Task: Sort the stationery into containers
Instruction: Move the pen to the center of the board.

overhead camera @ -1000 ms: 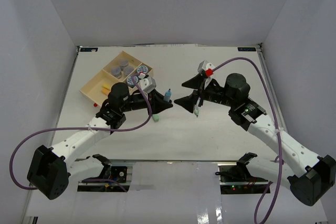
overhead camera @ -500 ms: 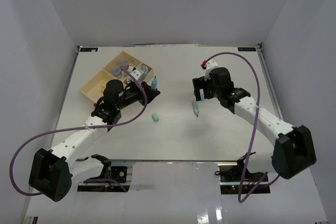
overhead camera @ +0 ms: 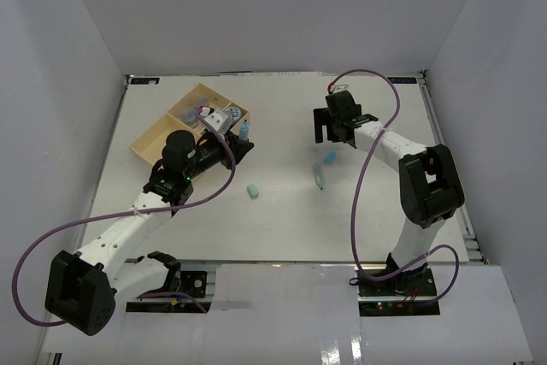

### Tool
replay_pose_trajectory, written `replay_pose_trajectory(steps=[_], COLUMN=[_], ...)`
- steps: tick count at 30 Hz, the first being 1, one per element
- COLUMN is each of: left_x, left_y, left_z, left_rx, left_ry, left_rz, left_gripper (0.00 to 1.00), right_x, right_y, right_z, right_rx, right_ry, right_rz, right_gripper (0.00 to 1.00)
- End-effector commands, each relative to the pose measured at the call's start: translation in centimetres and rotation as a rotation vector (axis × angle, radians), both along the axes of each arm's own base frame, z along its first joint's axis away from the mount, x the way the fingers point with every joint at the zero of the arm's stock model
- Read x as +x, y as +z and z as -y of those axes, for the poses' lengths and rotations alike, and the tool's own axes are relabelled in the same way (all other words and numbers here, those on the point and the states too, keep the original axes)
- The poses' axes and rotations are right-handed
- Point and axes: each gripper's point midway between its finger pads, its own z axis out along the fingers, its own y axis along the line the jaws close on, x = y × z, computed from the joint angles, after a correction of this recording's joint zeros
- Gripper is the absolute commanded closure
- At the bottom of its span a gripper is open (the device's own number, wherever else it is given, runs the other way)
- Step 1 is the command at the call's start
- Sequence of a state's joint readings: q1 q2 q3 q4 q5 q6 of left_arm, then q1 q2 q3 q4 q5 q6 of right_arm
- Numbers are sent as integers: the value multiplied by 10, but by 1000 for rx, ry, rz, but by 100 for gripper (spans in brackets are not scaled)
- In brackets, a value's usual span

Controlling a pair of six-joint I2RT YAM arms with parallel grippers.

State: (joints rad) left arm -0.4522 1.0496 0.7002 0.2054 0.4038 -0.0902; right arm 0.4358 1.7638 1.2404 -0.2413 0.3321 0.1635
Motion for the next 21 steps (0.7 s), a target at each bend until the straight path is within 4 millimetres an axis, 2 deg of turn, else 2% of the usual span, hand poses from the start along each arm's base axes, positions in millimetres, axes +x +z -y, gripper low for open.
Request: replay_pose_trajectory(steps=[1, 6, 10, 21], left_x=[1, -1, -1, -5], left_y=[15, 15, 16, 16], left_z=[-1, 0, 1, 5], left_rx=[-16, -19, -22, -27], left_ry=[-5, -18, -26, -52], left_rz=[36, 29, 28, 17], left_gripper=[100, 100, 100, 100], right_x=[16, 17, 10, -13], right_y=[0, -24, -40, -63], right_z=[7, 14, 20, 39], right_rx=[-5, -19, -43, -97], right_ry=[-91, -128, -140, -168], right_rz=[9, -37, -77, -135], right_gripper=[0, 0, 0, 0])
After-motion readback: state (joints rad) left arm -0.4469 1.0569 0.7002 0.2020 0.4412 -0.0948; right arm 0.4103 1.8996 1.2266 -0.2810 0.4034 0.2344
